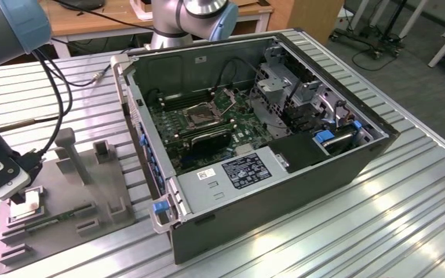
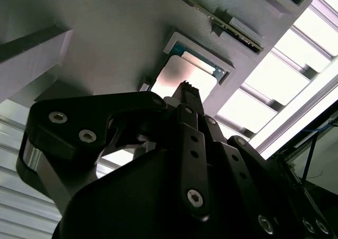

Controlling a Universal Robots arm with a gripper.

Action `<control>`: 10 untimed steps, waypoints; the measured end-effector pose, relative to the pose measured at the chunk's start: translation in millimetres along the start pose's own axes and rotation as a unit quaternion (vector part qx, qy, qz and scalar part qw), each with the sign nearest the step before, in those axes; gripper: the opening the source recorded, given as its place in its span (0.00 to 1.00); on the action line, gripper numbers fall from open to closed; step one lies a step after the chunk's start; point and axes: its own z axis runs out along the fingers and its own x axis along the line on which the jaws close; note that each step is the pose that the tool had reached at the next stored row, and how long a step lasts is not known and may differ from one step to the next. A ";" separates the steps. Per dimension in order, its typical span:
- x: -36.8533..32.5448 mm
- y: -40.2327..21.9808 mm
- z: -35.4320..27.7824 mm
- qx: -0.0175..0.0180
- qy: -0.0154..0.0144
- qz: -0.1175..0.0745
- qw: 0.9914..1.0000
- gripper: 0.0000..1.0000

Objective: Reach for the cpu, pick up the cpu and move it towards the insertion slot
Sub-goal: 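Reach for the cpu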

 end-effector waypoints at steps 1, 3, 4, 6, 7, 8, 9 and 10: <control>0.0 0.0 0.0 0.000 0.000 0.000 1.000 0.10; 0.0 0.0 0.2 0.000 0.000 0.000 1.000 0.10; 0.0 0.0 0.2 0.000 0.000 0.000 1.000 0.10; 0.0 0.0 0.2 0.000 0.000 0.000 1.000 0.11; 0.0 0.0 0.3 0.000 0.000 0.000 1.000 0.11; 0.0 0.0 0.3 0.000 0.000 0.000 1.000 0.17; 0.0 0.0 0.3 0.000 0.000 0.000 1.000 0.23; 0.0 0.0 0.4 0.000 0.000 0.000 1.000 0.23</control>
